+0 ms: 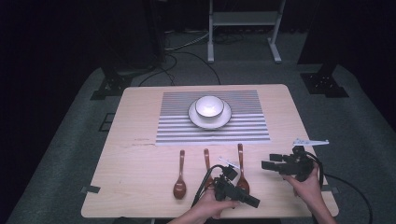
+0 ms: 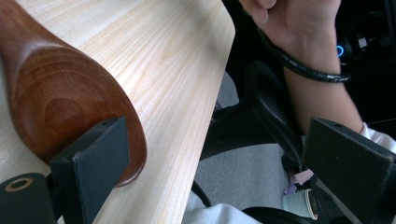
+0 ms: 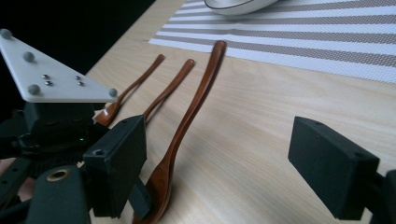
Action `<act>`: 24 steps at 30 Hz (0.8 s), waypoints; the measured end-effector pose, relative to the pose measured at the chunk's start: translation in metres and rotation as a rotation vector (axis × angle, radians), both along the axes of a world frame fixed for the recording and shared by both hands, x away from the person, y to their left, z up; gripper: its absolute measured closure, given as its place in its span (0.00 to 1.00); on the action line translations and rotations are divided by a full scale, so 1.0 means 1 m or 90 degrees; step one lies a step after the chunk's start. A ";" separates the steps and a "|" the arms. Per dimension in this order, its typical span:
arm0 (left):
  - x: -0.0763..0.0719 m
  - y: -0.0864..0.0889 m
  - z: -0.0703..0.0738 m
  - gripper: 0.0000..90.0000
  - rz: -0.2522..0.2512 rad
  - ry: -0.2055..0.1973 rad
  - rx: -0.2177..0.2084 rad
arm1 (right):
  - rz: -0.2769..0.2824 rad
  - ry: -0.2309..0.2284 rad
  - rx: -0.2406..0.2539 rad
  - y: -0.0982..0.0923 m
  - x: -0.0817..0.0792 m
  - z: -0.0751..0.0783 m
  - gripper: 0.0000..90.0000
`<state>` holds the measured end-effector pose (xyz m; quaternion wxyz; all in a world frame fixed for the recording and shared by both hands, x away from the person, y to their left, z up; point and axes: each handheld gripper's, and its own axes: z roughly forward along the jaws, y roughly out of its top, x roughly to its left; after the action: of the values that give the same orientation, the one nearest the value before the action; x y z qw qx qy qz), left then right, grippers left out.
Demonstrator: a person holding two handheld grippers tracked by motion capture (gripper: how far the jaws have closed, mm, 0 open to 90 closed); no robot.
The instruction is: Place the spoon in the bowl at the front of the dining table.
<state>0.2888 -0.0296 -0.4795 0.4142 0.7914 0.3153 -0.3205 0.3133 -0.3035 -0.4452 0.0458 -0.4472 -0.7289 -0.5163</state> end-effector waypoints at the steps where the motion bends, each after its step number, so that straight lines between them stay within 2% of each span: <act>1: 0.000 0.000 0.000 0.07 0.000 -0.001 0.000 | -0.001 0.001 -0.012 0.001 0.001 0.003 0.20; 5: 0.000 0.000 0.000 0.07 0.000 0.000 -0.002 | 0.000 -0.002 -0.052 0.006 0.008 0.013 0.20; 7: 0.000 0.001 0.000 0.07 -0.001 0.000 -0.003 | -0.001 -0.001 -0.058 0.007 0.010 0.015 0.20; 12: 0.000 0.001 -0.001 0.07 -0.001 0.000 -0.004 | 0.008 -0.002 -0.098 0.021 0.024 0.023 0.20; 14: 0.000 0.001 -0.001 0.07 -0.001 0.001 -0.004 | 0.010 -0.004 -0.101 0.023 0.026 0.024 0.20; 18: 0.000 0.001 -0.001 0.07 -0.002 0.001 -0.004 | 0.021 -0.002 -0.127 0.034 0.033 0.026 0.20; 24: 0.000 0.001 -0.001 0.07 -0.002 0.000 -0.006 | 0.030 0.005 -0.137 0.046 0.042 0.023 0.23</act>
<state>0.2891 -0.0283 -0.4807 0.4171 0.7901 0.3123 -0.3227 0.3548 -0.2574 -0.4225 0.0125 -0.4340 -0.7905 -0.4320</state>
